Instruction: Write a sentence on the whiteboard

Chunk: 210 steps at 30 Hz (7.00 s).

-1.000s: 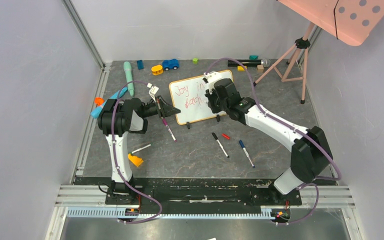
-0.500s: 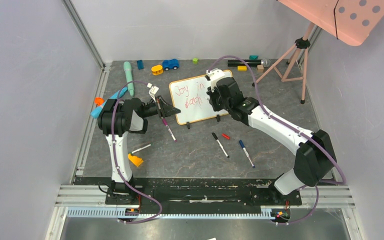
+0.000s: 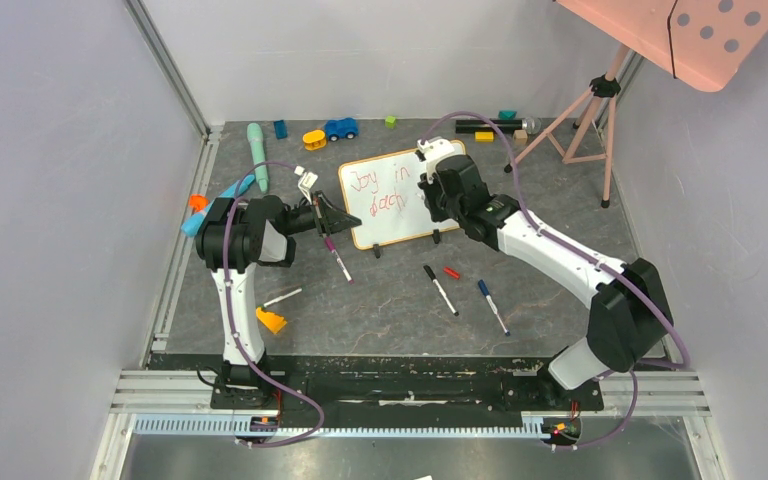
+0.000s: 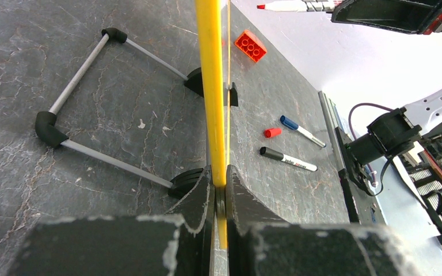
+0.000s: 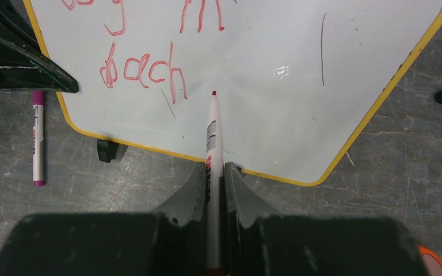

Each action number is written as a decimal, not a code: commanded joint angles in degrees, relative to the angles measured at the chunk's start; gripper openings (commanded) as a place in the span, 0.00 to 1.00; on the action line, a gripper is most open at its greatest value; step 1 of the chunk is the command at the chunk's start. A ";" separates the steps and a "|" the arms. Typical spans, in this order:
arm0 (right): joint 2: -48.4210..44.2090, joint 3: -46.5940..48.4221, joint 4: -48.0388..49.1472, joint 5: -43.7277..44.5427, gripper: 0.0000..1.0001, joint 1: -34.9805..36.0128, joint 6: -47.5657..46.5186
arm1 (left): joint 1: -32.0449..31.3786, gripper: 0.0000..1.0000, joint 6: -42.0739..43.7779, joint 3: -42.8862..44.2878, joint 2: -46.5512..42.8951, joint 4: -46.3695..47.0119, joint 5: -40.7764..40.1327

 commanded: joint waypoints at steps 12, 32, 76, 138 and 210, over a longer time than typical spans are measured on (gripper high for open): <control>3.64 3.90 4.37 -2.59 0.00 -0.23 -1.48 | -1.15 0.02 4.98 -0.86 2.50 2.27 6.16; 7.30 7.63 5.53 -4.08 0.00 -0.28 -1.60 | -1.15 0.02 4.88 -0.86 2.52 2.27 6.35; 7.71 6.79 4.13 -3.36 0.00 -0.26 -1.06 | -1.07 0.02 4.90 -0.87 2.56 2.27 6.41; 7.67 3.86 2.70 -2.15 0.00 -0.57 -1.50 | -1.09 0.02 4.75 -0.78 2.62 2.27 6.27; 8.82 8.59 -1.35 0.11 0.00 -2.19 -1.44 | -1.07 0.02 4.60 -0.69 2.63 2.27 6.20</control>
